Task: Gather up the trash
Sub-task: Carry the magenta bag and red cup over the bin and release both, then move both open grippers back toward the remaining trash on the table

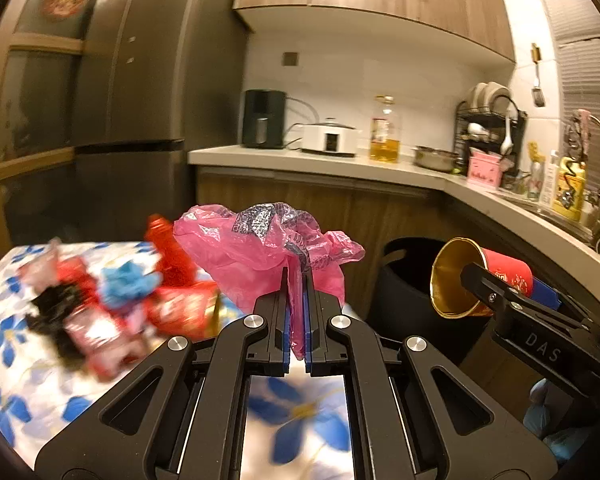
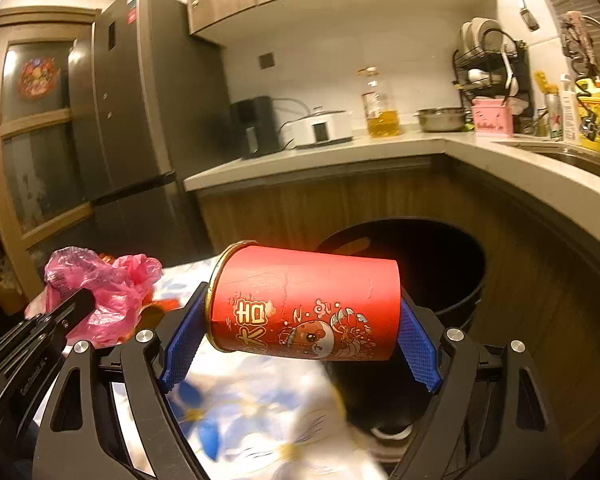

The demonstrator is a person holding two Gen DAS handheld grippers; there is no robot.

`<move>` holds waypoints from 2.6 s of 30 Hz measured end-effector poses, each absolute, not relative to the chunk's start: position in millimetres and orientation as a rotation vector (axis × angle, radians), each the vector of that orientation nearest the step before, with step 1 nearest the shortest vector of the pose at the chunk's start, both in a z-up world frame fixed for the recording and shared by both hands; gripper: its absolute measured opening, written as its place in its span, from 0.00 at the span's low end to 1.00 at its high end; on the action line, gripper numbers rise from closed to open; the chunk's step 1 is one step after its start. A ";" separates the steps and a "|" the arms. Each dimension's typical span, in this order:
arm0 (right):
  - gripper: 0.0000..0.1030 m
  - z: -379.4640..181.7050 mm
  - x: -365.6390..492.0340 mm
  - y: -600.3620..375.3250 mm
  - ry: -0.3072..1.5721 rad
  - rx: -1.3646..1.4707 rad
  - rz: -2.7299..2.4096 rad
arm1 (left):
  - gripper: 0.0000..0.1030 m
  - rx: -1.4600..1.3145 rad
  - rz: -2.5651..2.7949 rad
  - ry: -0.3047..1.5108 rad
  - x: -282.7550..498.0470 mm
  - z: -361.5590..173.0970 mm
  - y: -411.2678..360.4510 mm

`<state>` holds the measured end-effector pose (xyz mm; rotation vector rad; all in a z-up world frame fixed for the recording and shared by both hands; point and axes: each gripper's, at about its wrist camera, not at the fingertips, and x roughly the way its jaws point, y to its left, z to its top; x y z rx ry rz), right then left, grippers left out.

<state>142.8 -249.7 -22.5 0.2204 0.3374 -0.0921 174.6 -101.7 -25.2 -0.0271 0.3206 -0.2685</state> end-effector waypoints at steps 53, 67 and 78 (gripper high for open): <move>0.80 -18.2 201.3 -371.8 0.230 0.315 -0.148 | 0.57 0.000 -0.640 0.390 285.9 -59.3 -264.3; 0.85 -16.0 200.7 -369.7 0.240 0.317 -0.123 | 0.74 -0.025 -0.392 0.393 269.2 -63.0 -206.0; 0.85 -19.4 178.9 -346.4 0.259 0.318 -0.100 | 0.75 0.007 -0.169 0.361 233.7 -67.1 -149.6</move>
